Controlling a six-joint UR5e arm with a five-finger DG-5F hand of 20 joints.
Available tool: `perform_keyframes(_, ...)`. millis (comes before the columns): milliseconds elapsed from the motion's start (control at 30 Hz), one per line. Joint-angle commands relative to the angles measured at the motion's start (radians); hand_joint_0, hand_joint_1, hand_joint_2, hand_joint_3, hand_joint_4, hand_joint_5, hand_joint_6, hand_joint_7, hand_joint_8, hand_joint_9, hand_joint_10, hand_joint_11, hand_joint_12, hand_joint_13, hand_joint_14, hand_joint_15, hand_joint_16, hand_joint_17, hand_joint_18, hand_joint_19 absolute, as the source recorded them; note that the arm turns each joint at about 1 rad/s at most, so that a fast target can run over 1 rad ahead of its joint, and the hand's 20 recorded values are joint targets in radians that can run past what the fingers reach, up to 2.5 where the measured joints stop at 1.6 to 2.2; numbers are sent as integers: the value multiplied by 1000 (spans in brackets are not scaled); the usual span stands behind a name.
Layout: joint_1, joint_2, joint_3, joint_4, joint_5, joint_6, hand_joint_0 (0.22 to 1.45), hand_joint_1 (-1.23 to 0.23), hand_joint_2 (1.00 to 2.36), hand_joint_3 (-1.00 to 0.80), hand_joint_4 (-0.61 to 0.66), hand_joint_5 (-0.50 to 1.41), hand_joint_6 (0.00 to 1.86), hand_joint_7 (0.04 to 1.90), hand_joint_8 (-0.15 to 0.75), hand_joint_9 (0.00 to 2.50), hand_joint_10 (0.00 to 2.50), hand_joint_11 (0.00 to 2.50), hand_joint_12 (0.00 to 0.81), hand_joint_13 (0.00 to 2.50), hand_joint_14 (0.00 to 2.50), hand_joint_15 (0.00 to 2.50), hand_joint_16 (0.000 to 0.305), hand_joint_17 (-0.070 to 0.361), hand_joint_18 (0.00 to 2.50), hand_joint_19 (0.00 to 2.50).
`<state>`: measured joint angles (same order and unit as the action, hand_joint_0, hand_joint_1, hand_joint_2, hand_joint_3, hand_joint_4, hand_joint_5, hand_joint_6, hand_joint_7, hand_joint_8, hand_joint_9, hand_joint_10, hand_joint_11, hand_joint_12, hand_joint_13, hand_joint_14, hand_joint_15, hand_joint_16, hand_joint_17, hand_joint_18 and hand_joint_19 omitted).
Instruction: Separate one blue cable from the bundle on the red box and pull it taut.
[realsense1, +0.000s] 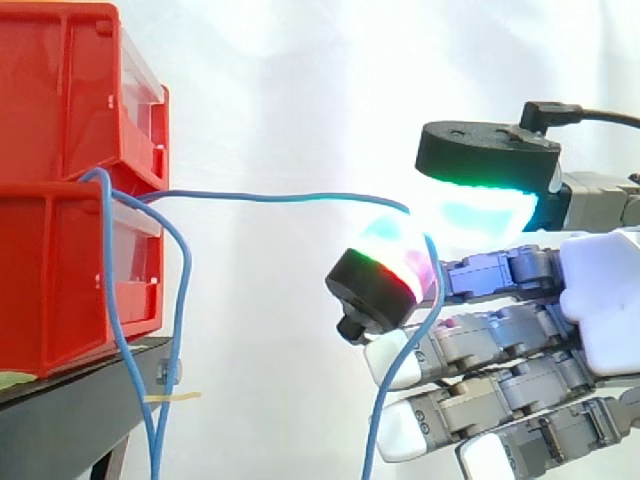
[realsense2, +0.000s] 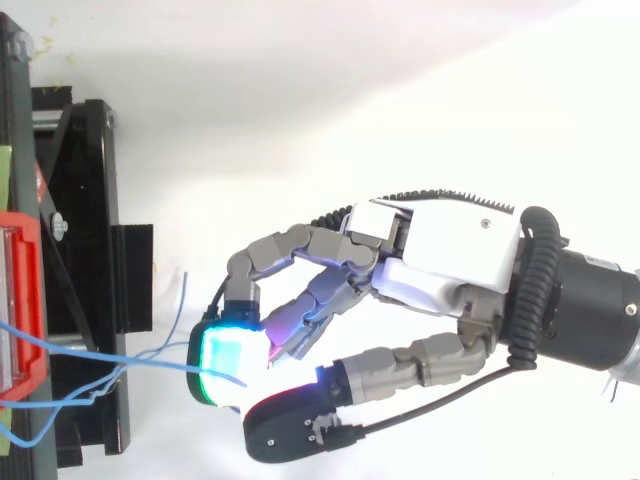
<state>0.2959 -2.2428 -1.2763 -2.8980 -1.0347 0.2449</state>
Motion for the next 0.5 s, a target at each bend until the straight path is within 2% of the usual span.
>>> perform_keyframes(0,2,0,0,-1,2,-1,461,-818,1401,-23,-172,-4,857,1150,257,909,0,0,377,745,6,173,55,123,855,300)
perform_keyframes(467,0,0,0,-1,2,-1,457,-815,1419,-32,-172,-4,857,1136,257,936,0,0,373,775,7,193,55,124,841,295)
